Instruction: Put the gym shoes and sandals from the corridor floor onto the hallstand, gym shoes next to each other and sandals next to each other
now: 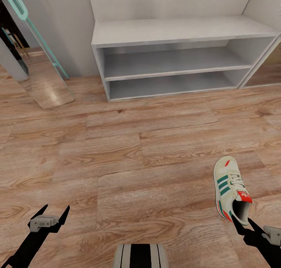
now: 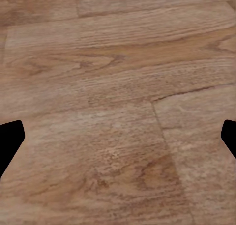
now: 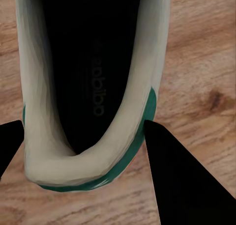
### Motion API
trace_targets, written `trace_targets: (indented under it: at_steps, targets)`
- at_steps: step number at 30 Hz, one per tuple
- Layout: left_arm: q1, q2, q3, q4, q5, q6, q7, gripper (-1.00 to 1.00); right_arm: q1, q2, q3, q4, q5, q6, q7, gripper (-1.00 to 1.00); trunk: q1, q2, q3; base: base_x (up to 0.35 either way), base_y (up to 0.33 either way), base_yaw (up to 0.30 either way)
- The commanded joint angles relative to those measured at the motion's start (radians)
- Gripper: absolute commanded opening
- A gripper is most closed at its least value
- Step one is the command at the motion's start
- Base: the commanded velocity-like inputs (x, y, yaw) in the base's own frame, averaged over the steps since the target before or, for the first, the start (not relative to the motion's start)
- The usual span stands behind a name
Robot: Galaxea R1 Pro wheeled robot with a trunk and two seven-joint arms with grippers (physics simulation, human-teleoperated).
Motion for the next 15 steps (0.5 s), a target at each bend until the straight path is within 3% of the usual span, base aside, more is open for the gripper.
trace_targets:
  at_steps: [1, 15]
  targets:
    - [0.000, 0.000, 0.000, 0.000, 0.000, 0.000, 0.000, 1.00, 0.000, 0.000, 0.000, 0.000, -0.002, 0.001, -0.001, -1.00, 0.000, 0.000, 0.002, 0.000, 0.000, 0.000]
    - [0.000, 0.000, 0.000, 0.000, 0.000, 0.000, 0.000, 1.00, 0.000, 0.000, 0.000, 0.000, -0.002, 0.002, 0.000, -1.00, 0.000, 0.000, 0.021, 0.000, 0.000, -0.028]
